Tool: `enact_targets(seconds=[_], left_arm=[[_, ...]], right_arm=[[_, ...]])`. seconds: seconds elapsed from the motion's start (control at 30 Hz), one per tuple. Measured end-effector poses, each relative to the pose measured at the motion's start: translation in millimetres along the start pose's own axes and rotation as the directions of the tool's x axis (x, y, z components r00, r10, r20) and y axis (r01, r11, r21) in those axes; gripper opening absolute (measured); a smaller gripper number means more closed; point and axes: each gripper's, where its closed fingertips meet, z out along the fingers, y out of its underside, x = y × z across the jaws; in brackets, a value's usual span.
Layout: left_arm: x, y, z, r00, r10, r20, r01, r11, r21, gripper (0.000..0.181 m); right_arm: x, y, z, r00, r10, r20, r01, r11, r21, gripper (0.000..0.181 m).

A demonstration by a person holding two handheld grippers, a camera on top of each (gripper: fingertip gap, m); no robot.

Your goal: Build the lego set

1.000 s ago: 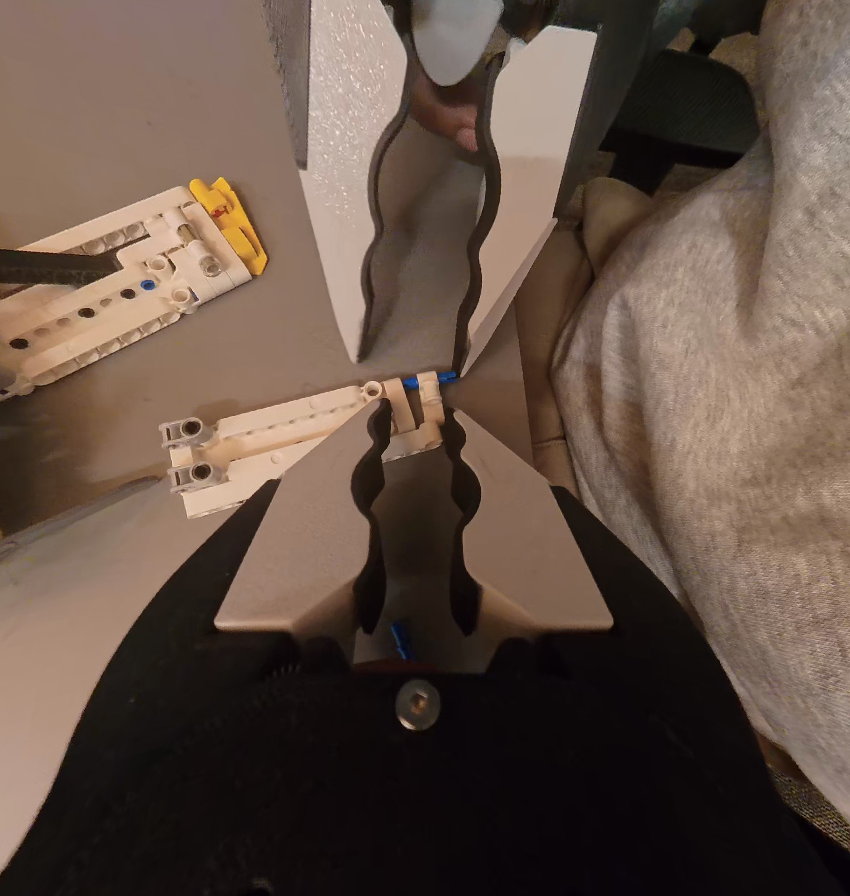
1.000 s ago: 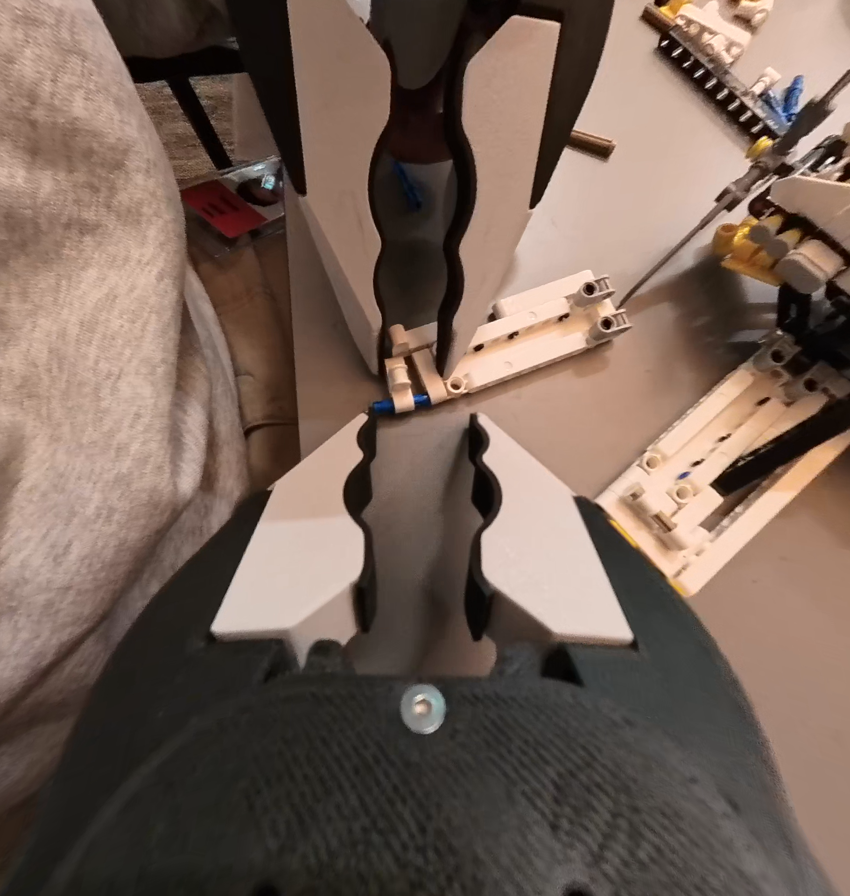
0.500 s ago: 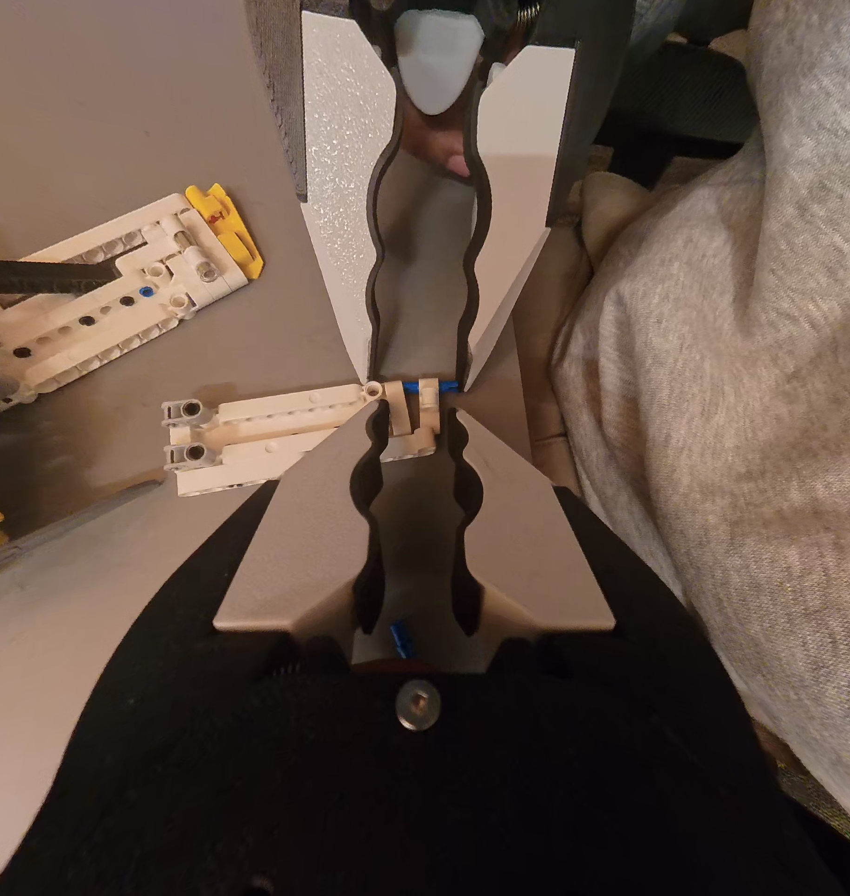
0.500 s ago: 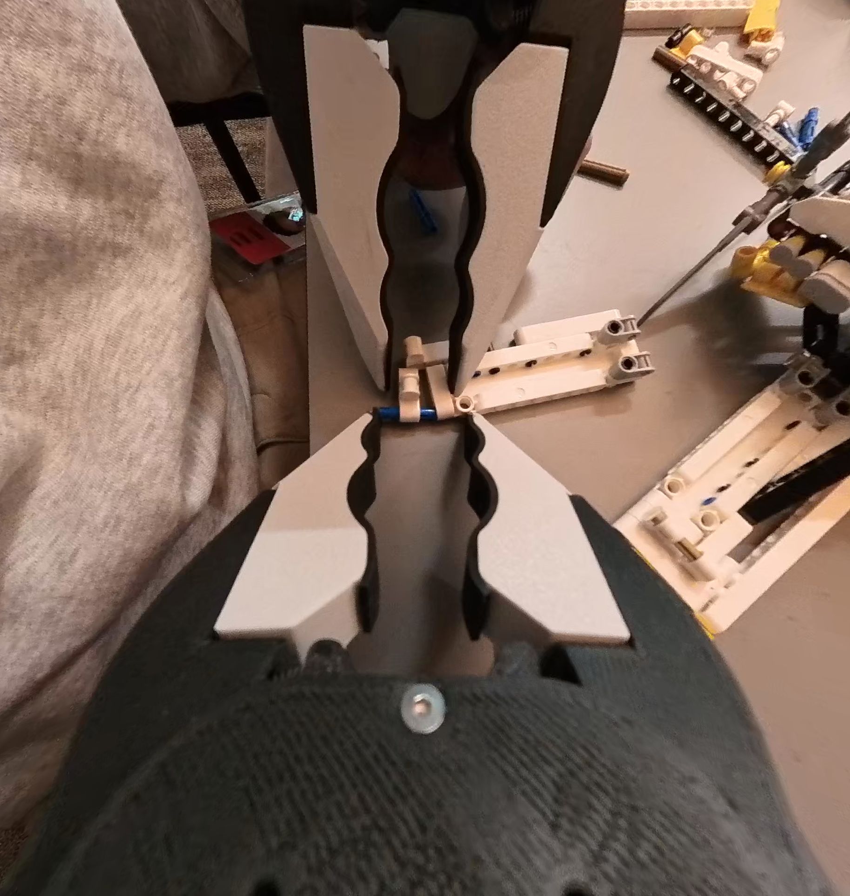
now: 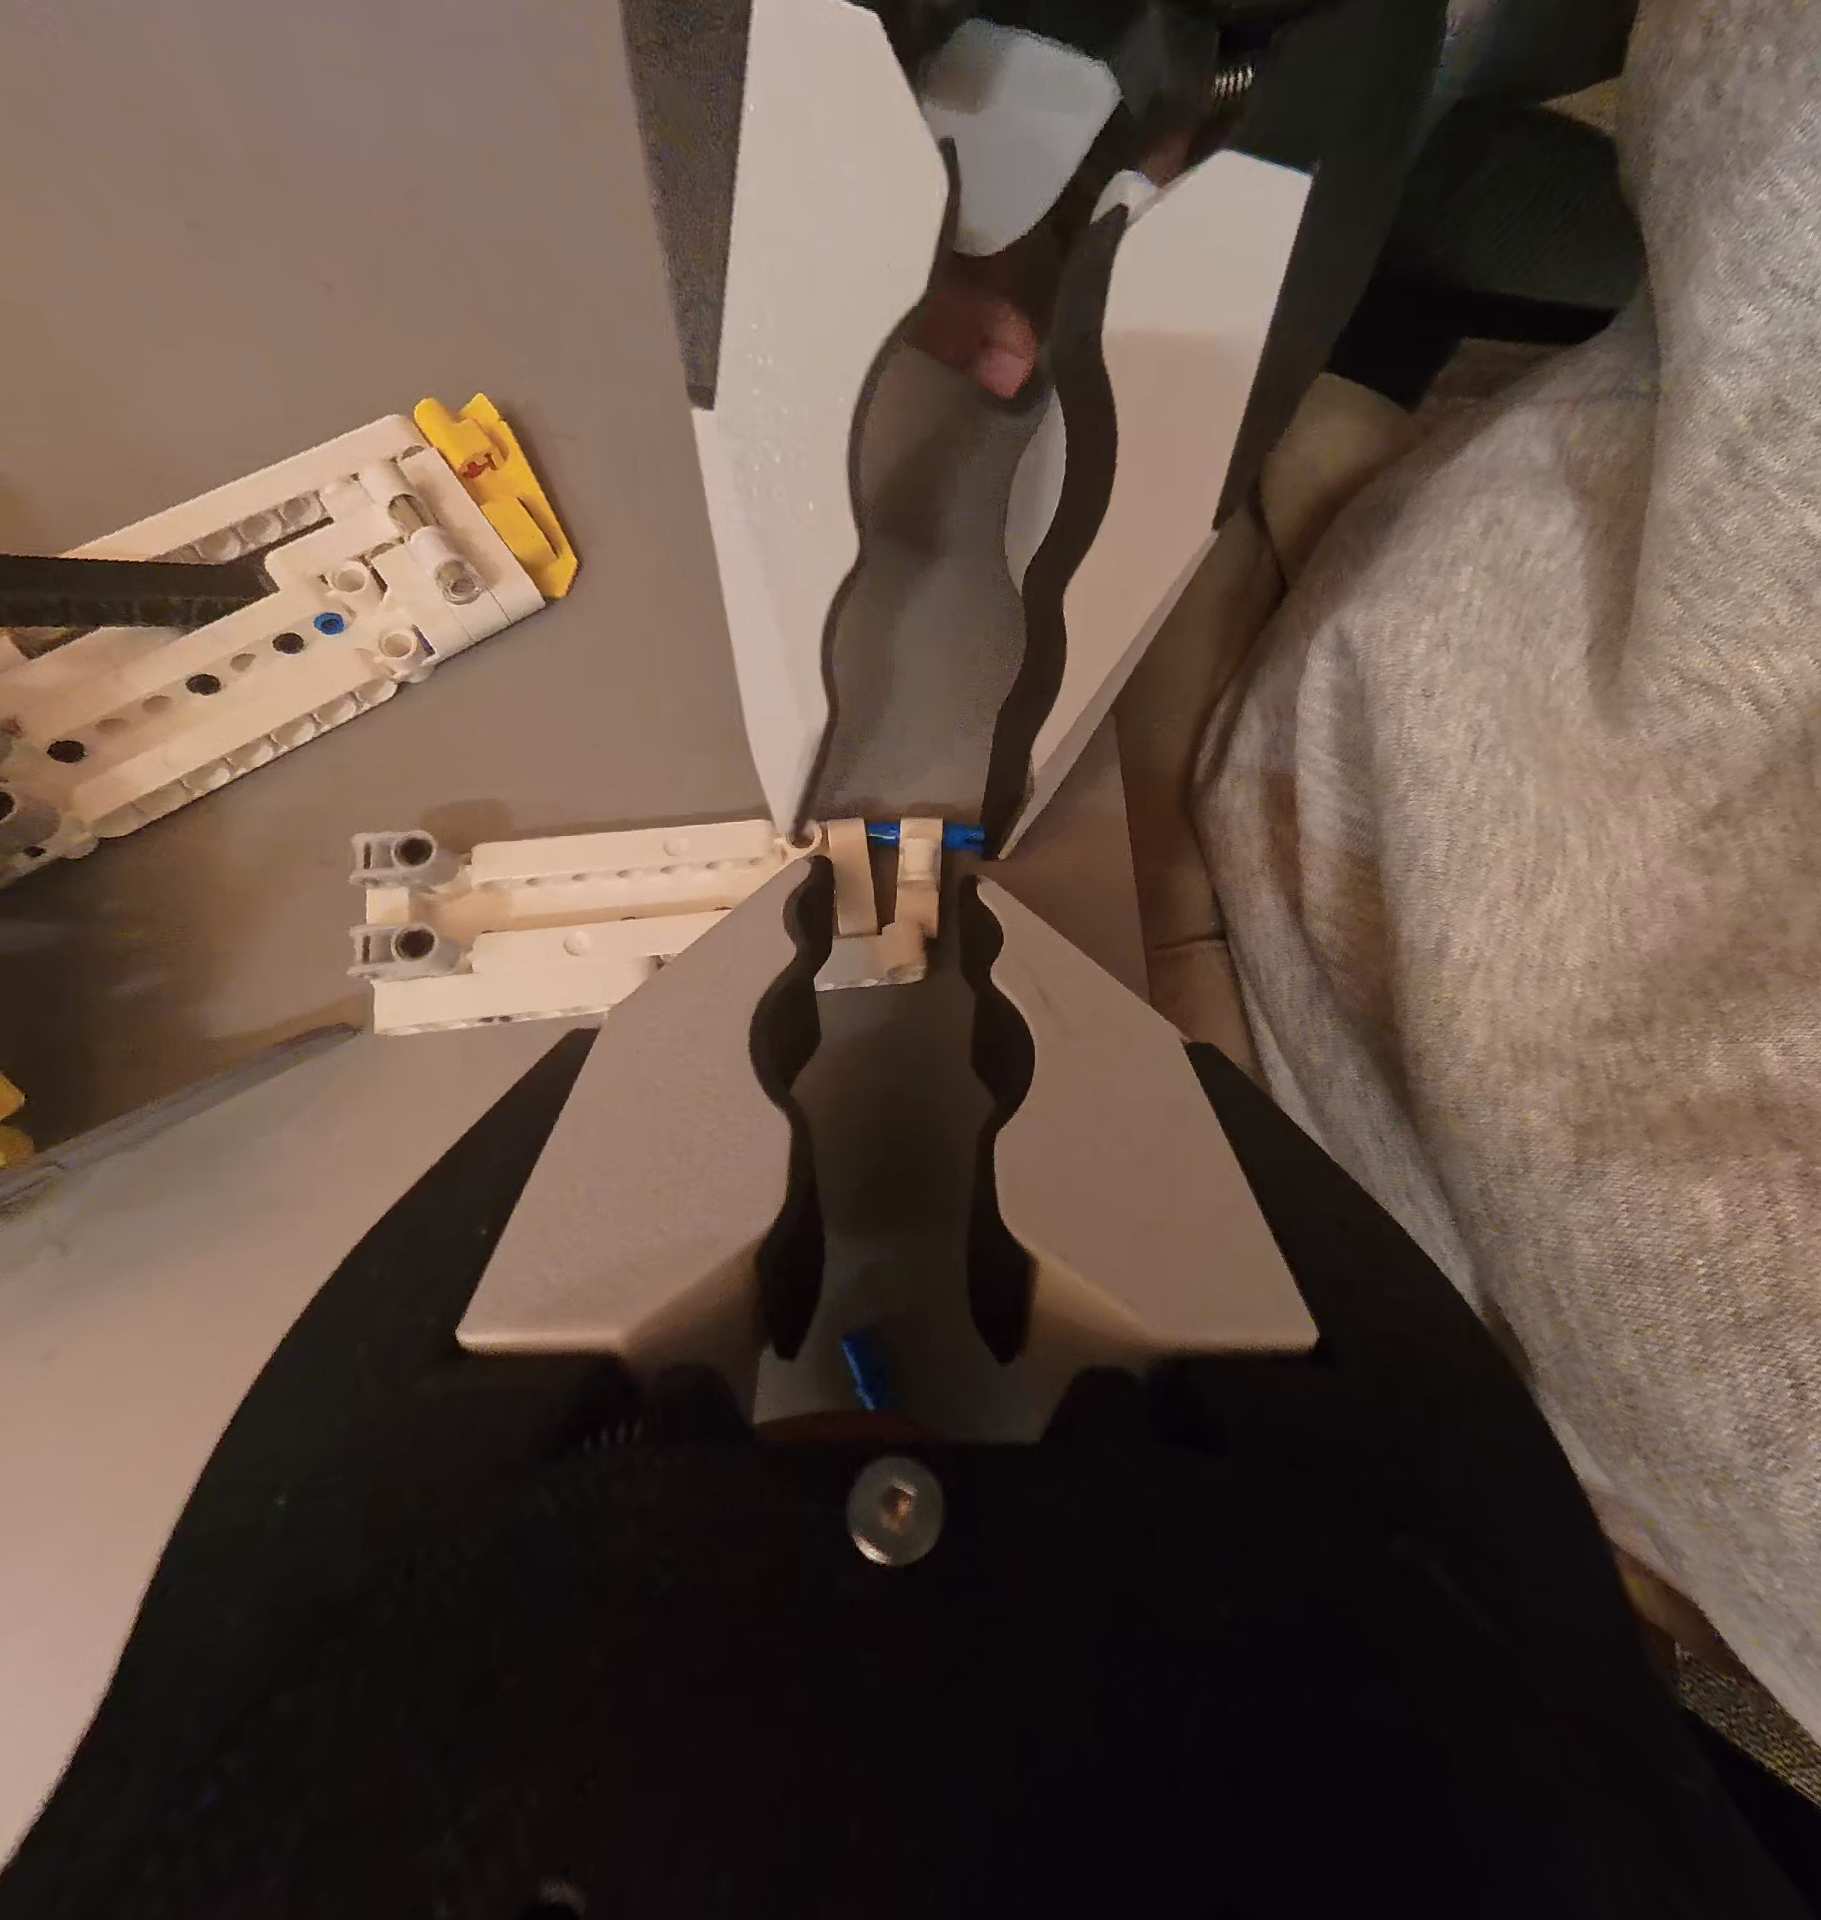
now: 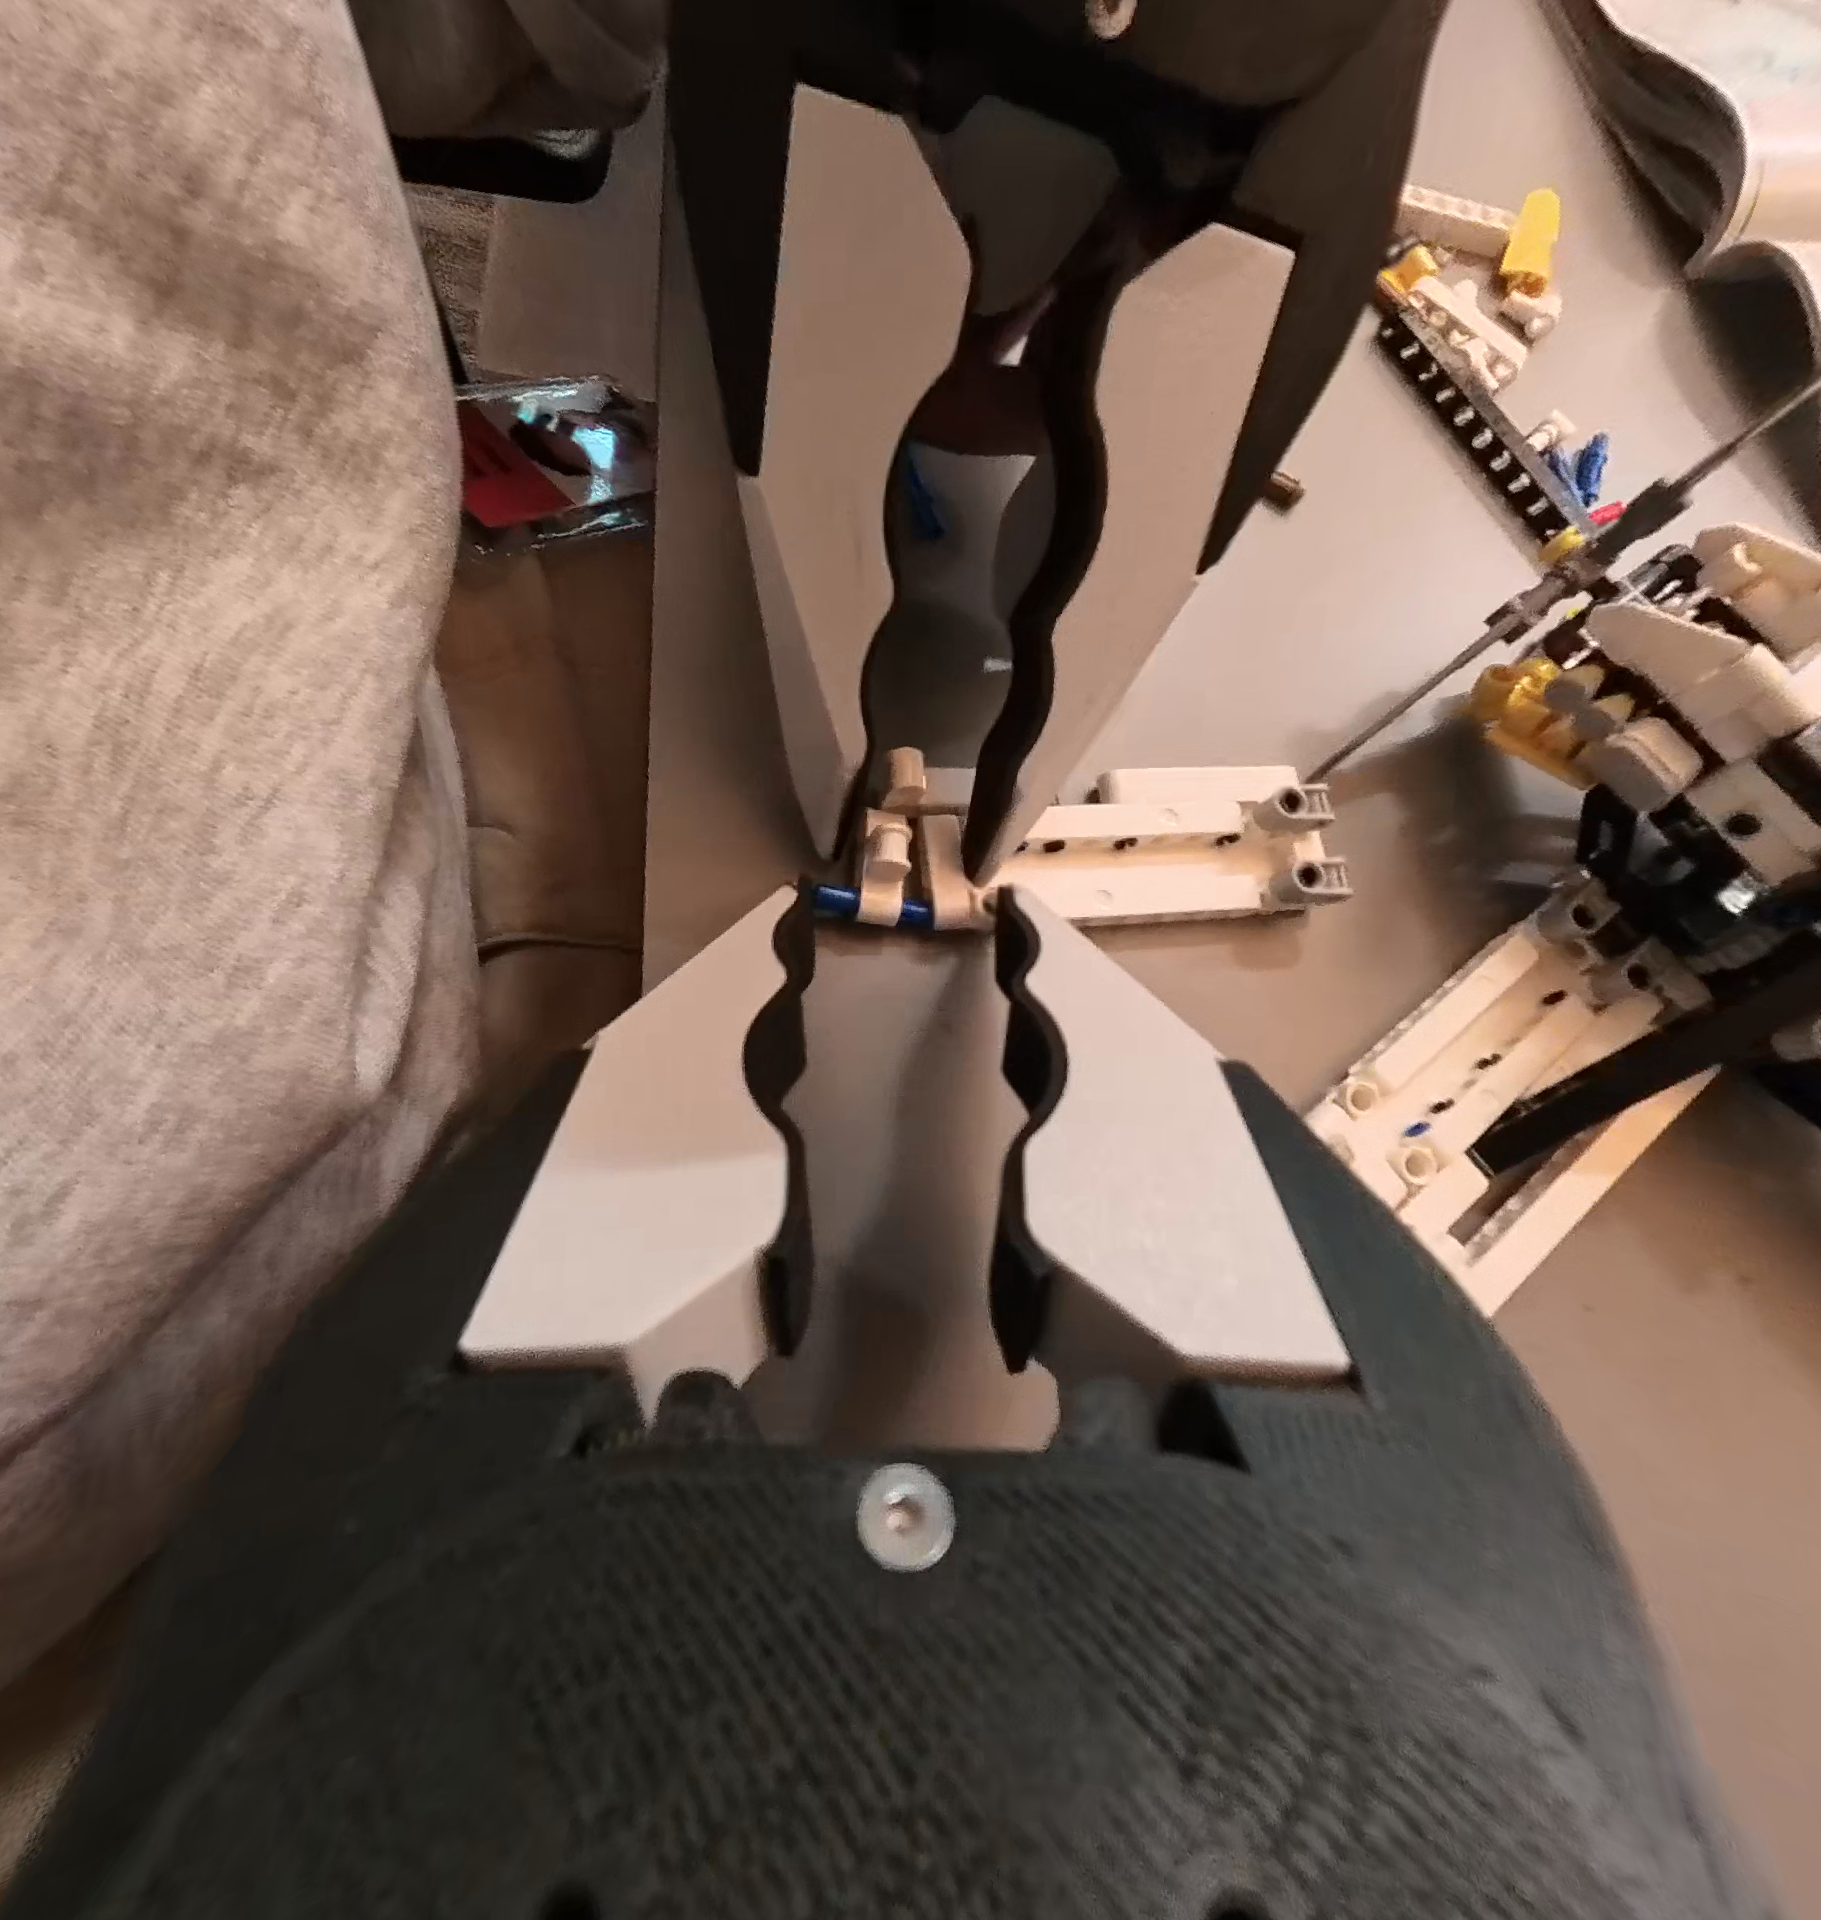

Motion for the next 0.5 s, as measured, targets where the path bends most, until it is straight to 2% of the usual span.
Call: enact_targets(seconds=[0.2,0.3,0.5], left_arm=[[-0.5,0.1,0.3,1.000,0.002,0.005,-0.002,1.000,-0.001,0.023],[-0.5,0.0,0.4,1.000,0.002,0.005,-0.002,1.000,-0.001,0.023],[-0.5,0.1,0.3,1.000,0.002,0.005,-0.002,1.000,-0.001,0.023]], right_arm=[[-2.2,-1.2,0.7,1.000,0.008,0.009,-0.008,1.000,-0.002,0.032],[0.9,-1.8,0.4,1.000,-0.005,-0.020,0.005,1.000,-0.007,0.040],[-0.6,-1.3,0.6,0.999,0.029,0.012,-0.029,1.000,0.007,0.039]])
